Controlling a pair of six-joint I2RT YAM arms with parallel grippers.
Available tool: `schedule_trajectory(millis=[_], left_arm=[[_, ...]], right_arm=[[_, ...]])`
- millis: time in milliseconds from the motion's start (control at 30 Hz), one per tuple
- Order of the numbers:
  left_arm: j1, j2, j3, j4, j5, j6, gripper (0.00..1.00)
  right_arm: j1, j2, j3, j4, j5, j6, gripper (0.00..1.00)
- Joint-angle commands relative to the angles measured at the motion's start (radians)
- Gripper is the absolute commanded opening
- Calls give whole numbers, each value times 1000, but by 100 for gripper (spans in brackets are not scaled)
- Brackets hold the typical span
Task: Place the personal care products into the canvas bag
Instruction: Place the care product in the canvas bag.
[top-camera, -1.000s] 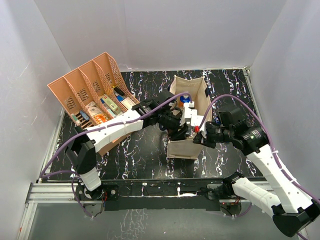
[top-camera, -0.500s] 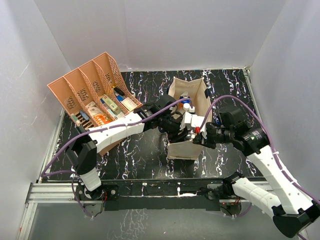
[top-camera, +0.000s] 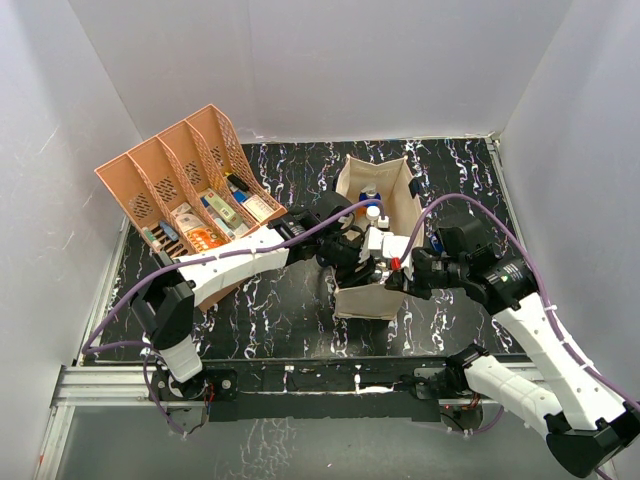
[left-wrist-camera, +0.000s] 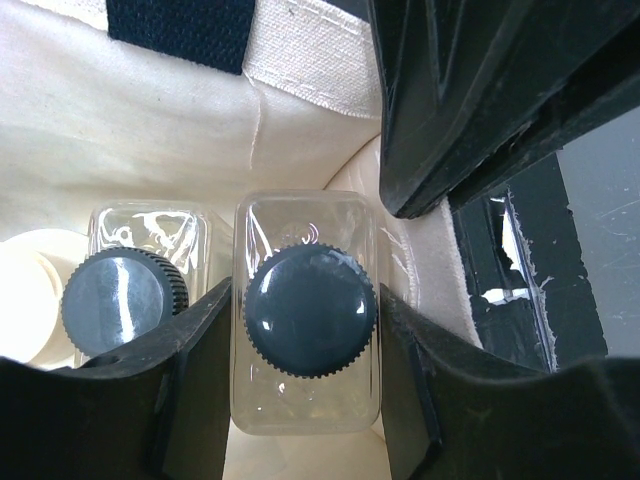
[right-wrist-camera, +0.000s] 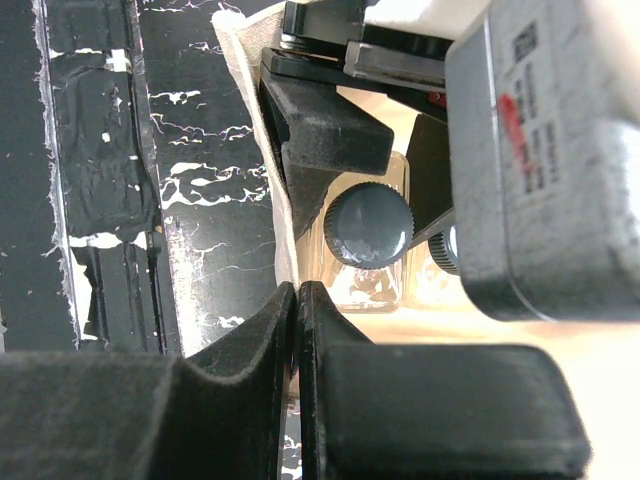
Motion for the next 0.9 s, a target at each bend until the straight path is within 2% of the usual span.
schedule_trajectory(millis=[0, 67, 300, 433, 700, 800, 867], left_arm=[[-31, -25, -36, -120, 99, -28, 45], [-31, -24, -37, -123, 100, -24, 47], [-31, -33, -13, -164, 85, -14, 70], [-31, -34, 12, -177, 77, -16, 74], [-31, -53, 56, -219, 68, 12, 73], [-30, -62, 58, -204, 73, 4, 65], [-30, -62, 55, -184, 84, -15, 56]], right_arm=[[0, -32, 2, 54, 13, -10, 8], [0, -39, -3, 53, 12, -8, 8], [0, -59, -9, 39, 14, -10, 8], [0, -65, -15, 40, 11, -9, 8], [0, -66, -19, 29, 5, -21, 8], [0, -63, -16, 7, -11, -33, 8], [0, -61, -16, -3, -20, -44, 9]])
